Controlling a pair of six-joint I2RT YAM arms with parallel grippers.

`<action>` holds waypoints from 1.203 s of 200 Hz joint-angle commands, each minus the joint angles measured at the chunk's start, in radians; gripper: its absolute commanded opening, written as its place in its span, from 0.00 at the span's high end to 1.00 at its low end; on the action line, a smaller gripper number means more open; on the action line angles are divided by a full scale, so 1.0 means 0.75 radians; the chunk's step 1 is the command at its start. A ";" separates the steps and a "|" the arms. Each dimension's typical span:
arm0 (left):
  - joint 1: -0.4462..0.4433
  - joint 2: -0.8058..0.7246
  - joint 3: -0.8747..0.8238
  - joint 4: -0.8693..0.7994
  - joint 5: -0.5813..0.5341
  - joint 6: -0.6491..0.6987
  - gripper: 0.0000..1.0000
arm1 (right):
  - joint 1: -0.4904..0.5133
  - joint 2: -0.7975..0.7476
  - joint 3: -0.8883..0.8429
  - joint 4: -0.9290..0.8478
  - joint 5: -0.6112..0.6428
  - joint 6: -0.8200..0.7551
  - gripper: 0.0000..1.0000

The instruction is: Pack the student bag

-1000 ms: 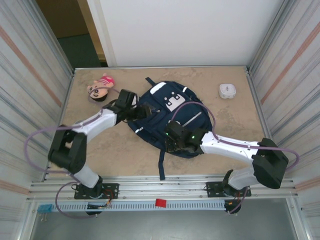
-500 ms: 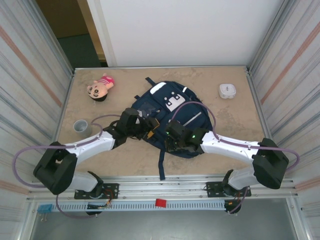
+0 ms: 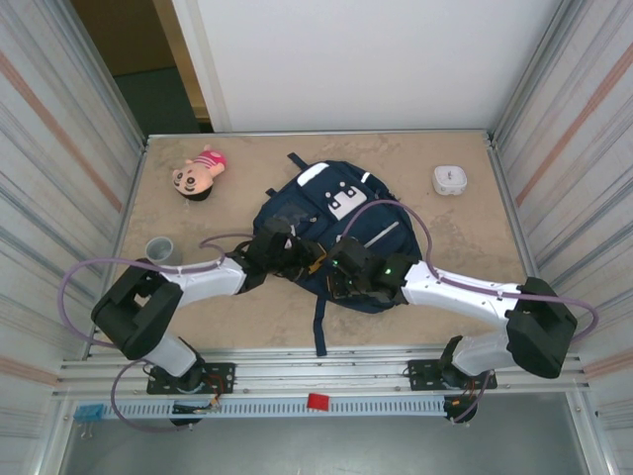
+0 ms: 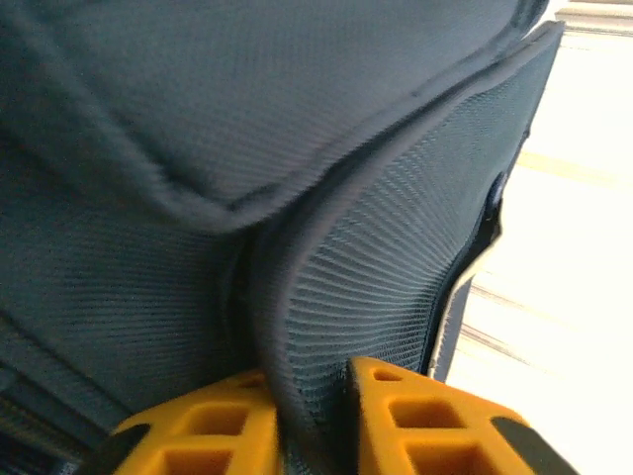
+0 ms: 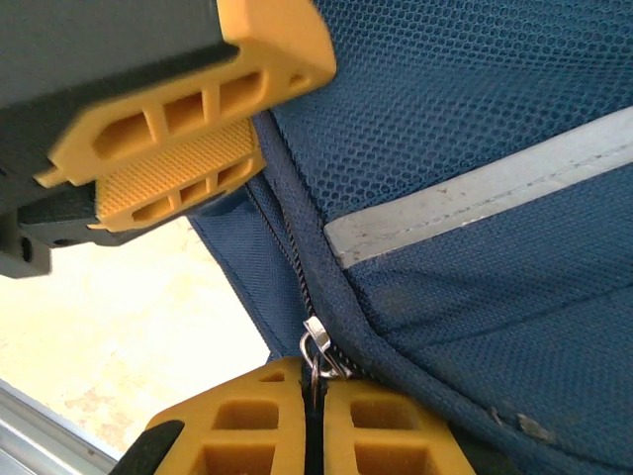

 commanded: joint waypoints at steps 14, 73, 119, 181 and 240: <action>0.024 0.000 0.029 -0.044 -0.033 0.048 1.00 | -0.046 -0.108 -0.019 -0.030 0.035 -0.029 1.00; 0.133 -0.139 -0.013 -0.267 -0.064 0.216 1.00 | -0.318 -0.414 -0.188 -0.206 -0.076 -0.120 1.00; 0.157 -0.136 -0.001 -0.296 -0.001 0.284 1.00 | -0.475 -0.459 -0.195 -0.196 -0.280 -0.196 0.87; 0.281 -0.122 0.114 -0.492 0.120 0.664 1.00 | -0.832 -0.474 -0.117 -0.100 -0.732 -0.093 0.51; 0.477 -0.006 0.352 -0.870 0.254 1.298 1.00 | -0.830 -0.128 -0.042 0.102 -0.722 -0.135 0.61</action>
